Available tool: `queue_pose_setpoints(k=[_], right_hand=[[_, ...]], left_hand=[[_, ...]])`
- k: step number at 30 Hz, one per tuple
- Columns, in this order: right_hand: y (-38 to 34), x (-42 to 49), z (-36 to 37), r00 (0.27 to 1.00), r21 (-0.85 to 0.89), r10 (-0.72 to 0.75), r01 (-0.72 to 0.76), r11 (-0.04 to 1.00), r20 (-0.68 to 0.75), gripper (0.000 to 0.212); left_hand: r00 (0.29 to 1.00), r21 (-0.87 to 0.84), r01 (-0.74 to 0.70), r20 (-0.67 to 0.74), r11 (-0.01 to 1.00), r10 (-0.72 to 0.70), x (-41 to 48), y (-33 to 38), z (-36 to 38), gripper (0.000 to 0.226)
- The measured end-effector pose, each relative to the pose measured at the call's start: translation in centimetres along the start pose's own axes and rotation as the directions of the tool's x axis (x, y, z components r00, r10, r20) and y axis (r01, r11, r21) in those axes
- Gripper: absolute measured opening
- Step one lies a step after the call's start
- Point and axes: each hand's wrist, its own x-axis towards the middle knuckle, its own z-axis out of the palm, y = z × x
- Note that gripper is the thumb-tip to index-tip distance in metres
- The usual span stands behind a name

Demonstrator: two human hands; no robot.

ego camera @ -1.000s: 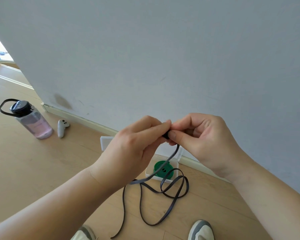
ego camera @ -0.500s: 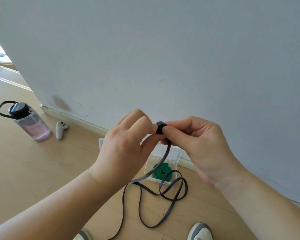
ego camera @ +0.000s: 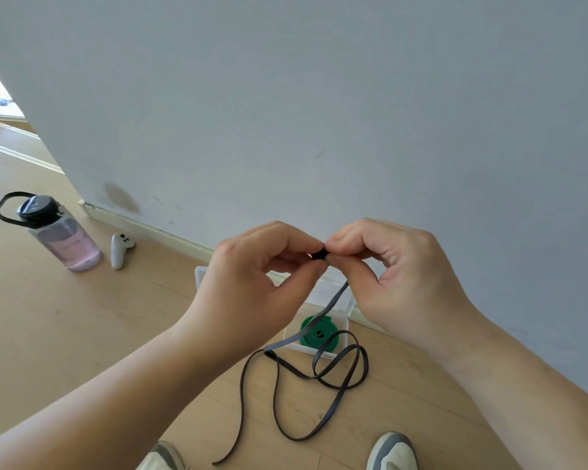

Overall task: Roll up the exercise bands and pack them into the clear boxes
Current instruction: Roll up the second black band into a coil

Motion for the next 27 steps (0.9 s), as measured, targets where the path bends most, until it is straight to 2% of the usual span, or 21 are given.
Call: queue_pose_setpoints(k=[2,4,6,7,11,15,16,18,22,25,27], right_hand=[[-0.2,-0.1,0.1,1.0,0.031,0.024,-0.023,0.999,-0.014,0.017],[-0.5,-0.1,0.3,0.984,0.179,0.176,-0.169,0.969,-0.027,0.017],[-0.7,0.1,0.4,0.938,0.393,0.347,-0.312,0.865,-0.021,0.015],[-0.8,0.1,0.5,0.92,0.464,0.391,-0.339,0.819,-0.017,0.016],[-1.6,0.1,1.3,0.916,0.566,0.4,-0.31,0.764,-0.038,0.02],[-1.7,-0.1,1.5,0.926,0.521,0.359,-0.253,0.815,-0.112,0.019],[-1.5,-0.2,1.4,0.937,0.477,0.327,-0.235,0.847,-0.12,0.019],[-1.0,-0.1,1.1,0.969,0.324,0.217,-0.169,0.931,-0.118,0.019],[-0.5,0.2,0.1,1.0,0.038,0.005,-0.005,0.999,0.015,0.021],[0.0,0.0,0.2,0.994,-0.056,-0.034,0.04,0.998,0.104,0.023],[-0.1,-0.1,0.4,0.999,-0.026,0.01,-0.009,1.0,0.05,0.022]], left_hand=[[0.999,-0.043,0.033,-0.005,0.999,-0.033,0.1,0.2,-0.2,0.015],[0.996,-0.069,0.088,-0.004,0.994,-0.088,0.1,0.6,-0.3,0.018],[0.993,-0.106,0.114,-0.018,0.988,-0.116,0.1,0.8,-0.3,0.022],[0.99,-0.139,0.129,-0.032,0.982,-0.135,0.2,1.0,-0.3,0.023],[0.958,-0.344,0.217,-0.106,0.913,-0.268,0.6,1.4,-0.2,0.02],[0.914,-0.518,0.329,-0.034,0.79,-0.404,0.5,2.0,0.3,0.012],[0.918,-0.48,0.335,-0.028,0.811,-0.396,0.5,1.9,0.4,0.011],[0.947,-0.297,0.298,-0.026,0.907,-0.32,0.6,1.5,0.3,0.008],[0.989,0.031,0.145,0.03,0.989,-0.146,1.1,1.0,-0.6,0.012],[0.993,0.134,-0.022,0.121,0.991,0.006,0.9,0.7,-0.5,0.023],[0.992,0.128,-0.031,0.128,0.991,0.014,0.9,0.6,-0.5,0.024]])
